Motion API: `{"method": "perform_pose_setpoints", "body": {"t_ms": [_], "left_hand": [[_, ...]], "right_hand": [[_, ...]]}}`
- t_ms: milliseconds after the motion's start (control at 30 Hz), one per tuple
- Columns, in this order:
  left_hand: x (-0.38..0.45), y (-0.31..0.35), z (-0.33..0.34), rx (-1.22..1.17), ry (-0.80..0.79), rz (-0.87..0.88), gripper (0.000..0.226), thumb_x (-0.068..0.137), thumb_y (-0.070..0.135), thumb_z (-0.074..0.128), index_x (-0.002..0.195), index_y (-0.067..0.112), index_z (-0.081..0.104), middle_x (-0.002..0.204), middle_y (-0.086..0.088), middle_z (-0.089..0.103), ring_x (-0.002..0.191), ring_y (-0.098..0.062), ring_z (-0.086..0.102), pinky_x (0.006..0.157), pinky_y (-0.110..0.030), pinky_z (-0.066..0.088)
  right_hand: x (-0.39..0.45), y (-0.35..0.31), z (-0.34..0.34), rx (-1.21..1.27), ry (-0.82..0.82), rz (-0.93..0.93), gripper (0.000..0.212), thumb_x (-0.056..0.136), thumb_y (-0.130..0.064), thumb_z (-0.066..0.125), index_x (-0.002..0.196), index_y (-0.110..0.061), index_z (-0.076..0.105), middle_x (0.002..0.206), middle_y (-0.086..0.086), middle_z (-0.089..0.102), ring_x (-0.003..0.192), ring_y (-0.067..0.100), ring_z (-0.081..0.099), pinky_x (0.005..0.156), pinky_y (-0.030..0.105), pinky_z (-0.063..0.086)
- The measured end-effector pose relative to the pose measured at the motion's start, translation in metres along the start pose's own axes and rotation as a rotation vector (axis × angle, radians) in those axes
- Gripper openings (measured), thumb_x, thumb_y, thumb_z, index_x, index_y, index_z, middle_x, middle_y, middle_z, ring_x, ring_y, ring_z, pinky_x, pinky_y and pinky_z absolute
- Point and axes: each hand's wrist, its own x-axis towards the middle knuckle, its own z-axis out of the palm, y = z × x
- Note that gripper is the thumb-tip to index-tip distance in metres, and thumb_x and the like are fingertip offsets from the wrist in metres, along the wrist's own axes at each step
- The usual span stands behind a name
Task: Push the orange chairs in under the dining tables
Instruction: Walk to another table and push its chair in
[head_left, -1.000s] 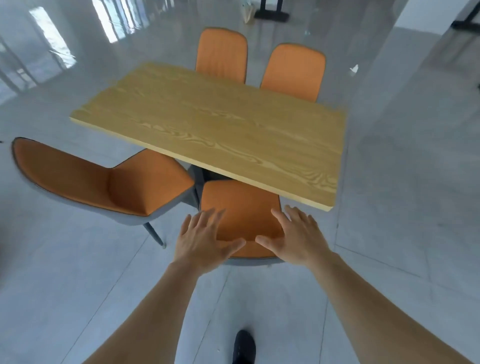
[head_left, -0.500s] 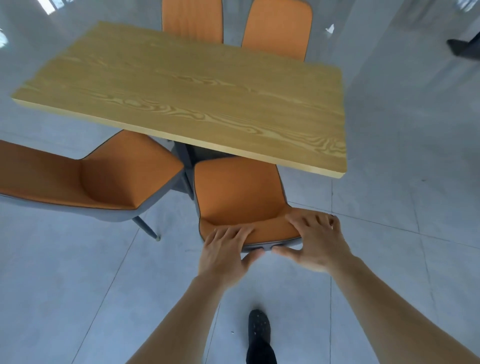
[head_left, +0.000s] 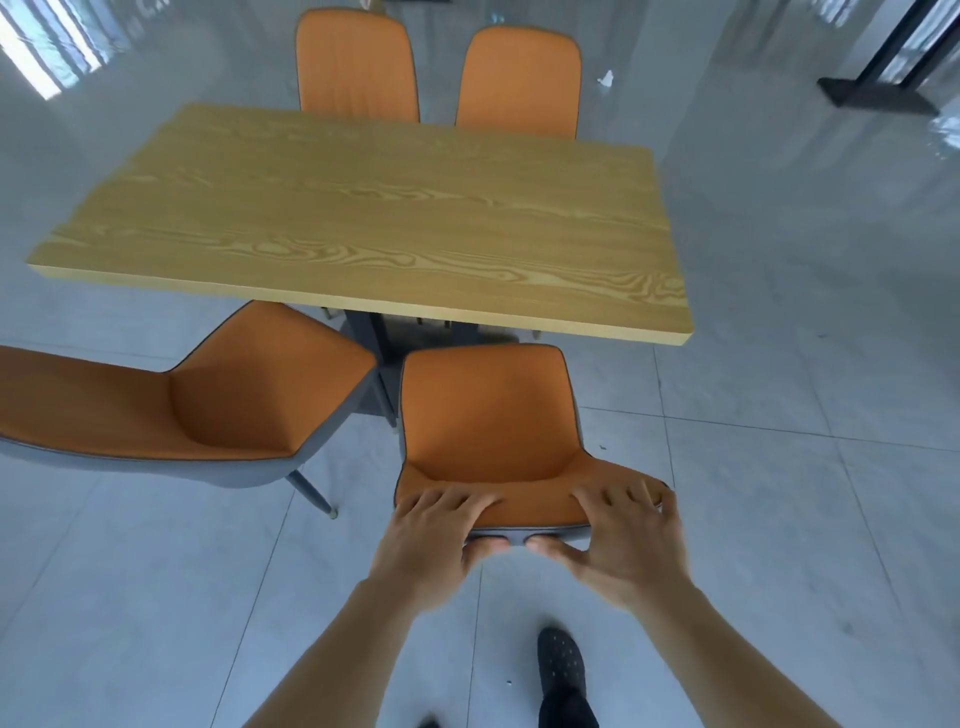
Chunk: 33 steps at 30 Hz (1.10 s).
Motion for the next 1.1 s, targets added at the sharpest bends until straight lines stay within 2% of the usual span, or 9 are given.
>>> {"method": "perform_pose_setpoints", "body": {"t_ms": [133, 267, 433, 533, 700, 933, 1100], "left_hand": [[-0.026, -0.037, -0.012, 0.029, -0.003, 0.026, 0.065, 0.090, 0.081, 0.023, 0.146, 0.051, 0.034, 0.144, 0.027, 0.045, 0.136, -0.007, 0.040, 0.116, -0.032, 0.027], [-0.042, -0.057, -0.019, 0.049, -0.015, 0.021, 0.062, 0.092, 0.078, 0.027, 0.147, 0.052, 0.033, 0.147, 0.028, 0.042, 0.140, -0.005, 0.035, 0.118, -0.031, 0.025], [-0.042, -0.056, -0.021, -0.017, -0.017, -0.007, 0.071, 0.086, 0.086, 0.030, 0.147, 0.049, 0.035, 0.147, 0.028, 0.042, 0.141, -0.005, 0.032, 0.120, -0.031, 0.024], [-0.042, -0.055, -0.016, -0.037, 0.022, -0.030, 0.079, 0.080, 0.094, 0.027, 0.144, 0.049, 0.039, 0.143, 0.029, 0.044, 0.138, -0.004, 0.034, 0.118, -0.029, 0.025], [-0.037, -0.054, -0.013, 0.006, 0.037, -0.009, 0.086, 0.078, 0.096, 0.016, 0.143, 0.046, 0.044, 0.142, 0.028, 0.046, 0.136, -0.006, 0.037, 0.117, -0.034, 0.026], [-0.036, -0.056, -0.012, -0.019, 0.056, 0.009, 0.078, 0.082, 0.093, 0.025, 0.139, 0.046, 0.050, 0.139, 0.027, 0.051, 0.131, -0.007, 0.042, 0.115, -0.035, 0.027], [-0.036, -0.059, -0.013, -0.003, 0.027, 0.011, 0.080, 0.081, 0.094, 0.023, 0.140, 0.047, 0.048, 0.140, 0.027, 0.050, 0.133, -0.007, 0.040, 0.115, -0.036, 0.026]], "right_hand": [[-0.016, -0.045, 0.008, 0.042, 0.026, 0.032, 0.115, 0.054, -0.105, -0.014, 0.126, -0.040, 0.049, 0.136, -0.003, 0.056, 0.132, 0.028, 0.042, 0.106, 0.054, 0.029], [-0.023, -0.067, 0.013, 0.058, 0.056, 0.014, 0.109, 0.058, -0.107, -0.005, 0.123, -0.040, 0.052, 0.131, -0.004, 0.057, 0.126, 0.028, 0.044, 0.103, 0.052, 0.032], [-0.026, -0.059, 0.018, 0.213, 0.088, -0.021, 0.100, 0.063, -0.108, 0.009, 0.128, -0.044, 0.051, 0.135, -0.017, 0.051, 0.135, 0.019, 0.038, 0.118, 0.047, 0.020], [-0.025, -0.057, 0.021, 0.206, 0.121, -0.050, 0.097, 0.067, -0.106, 0.012, 0.128, -0.043, 0.053, 0.133, -0.019, 0.054, 0.133, 0.017, 0.043, 0.116, 0.047, 0.023], [-0.024, -0.060, 0.023, 0.212, 0.140, -0.032, 0.097, 0.070, -0.105, 0.014, 0.126, -0.040, 0.058, 0.130, -0.014, 0.059, 0.127, 0.023, 0.049, 0.114, 0.051, 0.027], [-0.024, -0.062, 0.025, 0.184, 0.134, -0.007, 0.095, 0.069, -0.105, 0.012, 0.127, -0.043, 0.055, 0.132, -0.017, 0.055, 0.128, 0.021, 0.045, 0.115, 0.048, 0.024], [-0.026, -0.066, 0.024, 0.180, 0.130, 0.012, 0.096, 0.069, -0.105, 0.011, 0.127, -0.042, 0.054, 0.131, -0.015, 0.056, 0.125, 0.023, 0.048, 0.113, 0.049, 0.028]]}}
